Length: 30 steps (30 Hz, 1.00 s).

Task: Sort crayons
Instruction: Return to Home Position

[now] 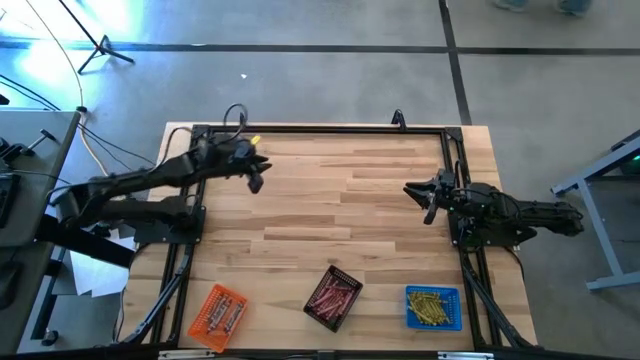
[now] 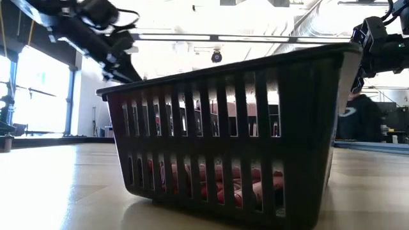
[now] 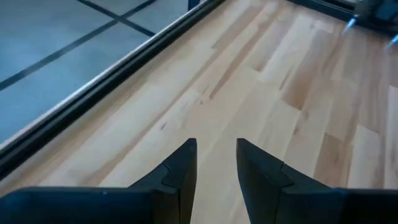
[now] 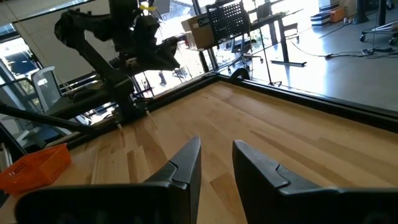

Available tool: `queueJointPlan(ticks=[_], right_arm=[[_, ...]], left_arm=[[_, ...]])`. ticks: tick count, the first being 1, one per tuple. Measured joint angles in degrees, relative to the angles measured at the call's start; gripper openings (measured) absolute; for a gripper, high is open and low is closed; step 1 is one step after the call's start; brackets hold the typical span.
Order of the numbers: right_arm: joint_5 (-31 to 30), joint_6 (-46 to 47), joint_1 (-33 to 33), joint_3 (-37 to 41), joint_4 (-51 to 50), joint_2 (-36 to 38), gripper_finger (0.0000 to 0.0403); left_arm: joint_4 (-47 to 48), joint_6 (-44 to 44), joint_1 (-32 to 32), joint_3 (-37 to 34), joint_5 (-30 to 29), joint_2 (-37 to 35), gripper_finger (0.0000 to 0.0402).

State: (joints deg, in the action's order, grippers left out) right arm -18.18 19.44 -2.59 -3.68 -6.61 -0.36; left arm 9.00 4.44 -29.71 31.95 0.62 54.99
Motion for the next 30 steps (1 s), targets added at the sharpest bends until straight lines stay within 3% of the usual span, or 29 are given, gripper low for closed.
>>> queueJointPlan(ticks=[4, 14, 23, 26, 30], right_arm=[[0.0, 0.0, 0.0, 0.0, 0.0, 0.0, 0.0076], [0.0, 0.0, 0.0, 0.0, 0.0, 0.0, 0.0076], [0.0, 0.0, 0.0, 0.0, 0.0, 0.0, 0.0076], [0.0, 0.0, 0.0, 0.0, 0.0, 0.0, 0.0076], [0.0, 0.0, 0.0, 0.0, 0.0, 0.0, 0.0076]], left_arm=[[0.0, 2.9, 0.0, -5.2, 0.2, -8.5, 0.0101], [0.5, 22.2, 0.0, -14.7, 0.4, -26.9, 0.0101], [0.5, 22.5, -0.5, -20.1, 1.3, -39.6, 0.0101], [0.3, 28.7, -1.3, -21.3, 1.3, -44.0, 0.0101], [0.9, 43.3, -1.8, -22.2, 1.5, -49.2, 0.0101]])
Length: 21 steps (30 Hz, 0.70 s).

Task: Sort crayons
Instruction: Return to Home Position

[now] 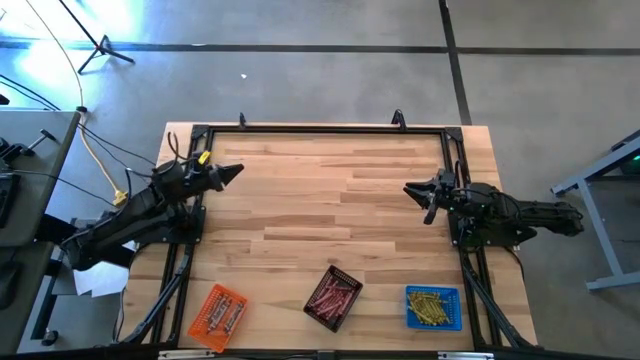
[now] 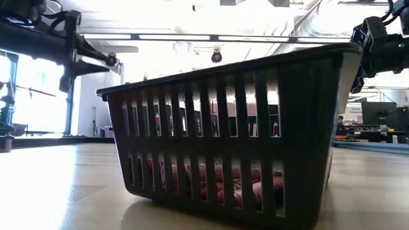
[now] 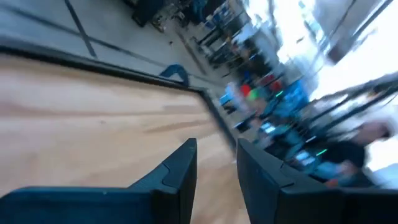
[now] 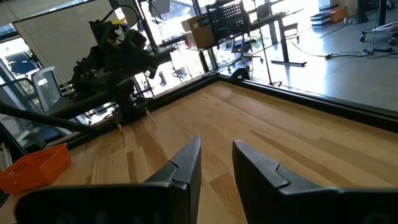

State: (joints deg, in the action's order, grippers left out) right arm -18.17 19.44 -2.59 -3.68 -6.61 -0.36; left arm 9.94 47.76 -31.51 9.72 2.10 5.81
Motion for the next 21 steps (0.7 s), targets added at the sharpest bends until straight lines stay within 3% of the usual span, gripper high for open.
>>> queueJointPlan(ticks=[6, 21], right_arm=[[0.0, 0.0, 0.0, 0.0, 0.0, 0.0, 0.0076], [0.0, 0.0, 0.0, 0.0, 0.0, 0.0, 0.0076]], left_arm=[[2.5, 11.4, 0.0, -0.6, 0.8, -4.6, 0.0101], [2.7, 11.6, 0.1, -0.6, 0.8, -5.6, 0.0101]])
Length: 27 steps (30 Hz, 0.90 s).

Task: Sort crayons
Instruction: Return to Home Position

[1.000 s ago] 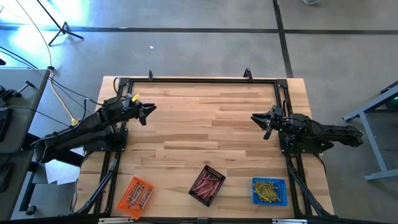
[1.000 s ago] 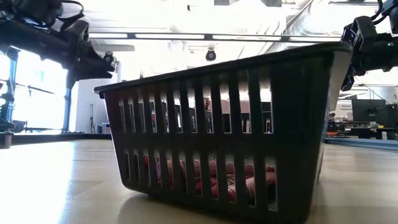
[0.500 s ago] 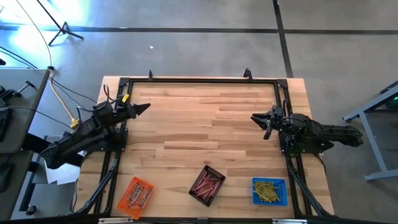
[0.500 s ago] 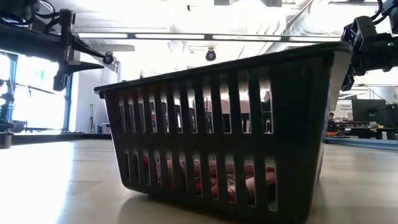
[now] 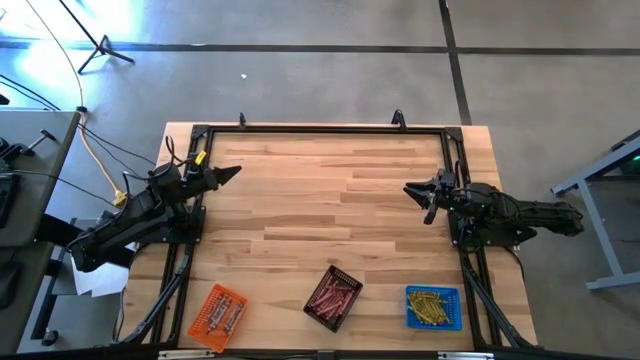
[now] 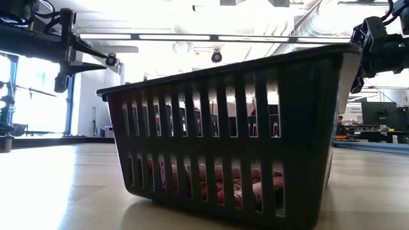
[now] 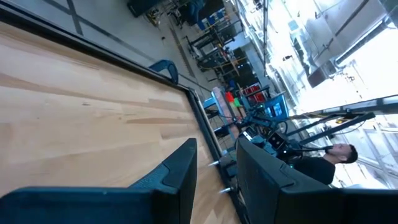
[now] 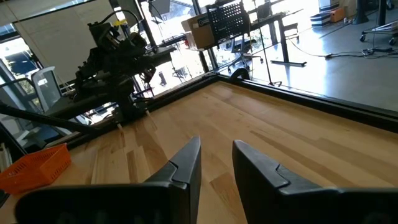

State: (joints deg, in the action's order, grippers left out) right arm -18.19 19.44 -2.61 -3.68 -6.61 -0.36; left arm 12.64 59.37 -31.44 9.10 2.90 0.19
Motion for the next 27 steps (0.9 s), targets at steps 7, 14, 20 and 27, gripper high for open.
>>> queueJointPlan(ticks=[7, 14, 20, 27], right_arm=[[0.0, 0.0, 0.0, 0.0, 0.0, 0.0, 0.0076], [0.0, 0.0, 0.0, 0.0, 0.0, 0.0, 0.0076], [0.0, 0.0, 0.0, 0.0, 0.0, 0.0, 0.0076], [0.0, 0.0, 0.0, 0.0, 0.0, 0.0, 0.0076]], left_arm=[[-11.0, 0.0, 0.0, -7.1, -0.1, 0.0, 0.0101], [-13.9, -2.8, 0.0, -8.2, -1.9, 0.0, 0.0101], [-13.8, -5.8, 0.0, -8.2, -1.9, 0.0, 0.0101], [-13.8, -6.1, 0.0, -8.2, -1.9, 0.1, 0.0101]])
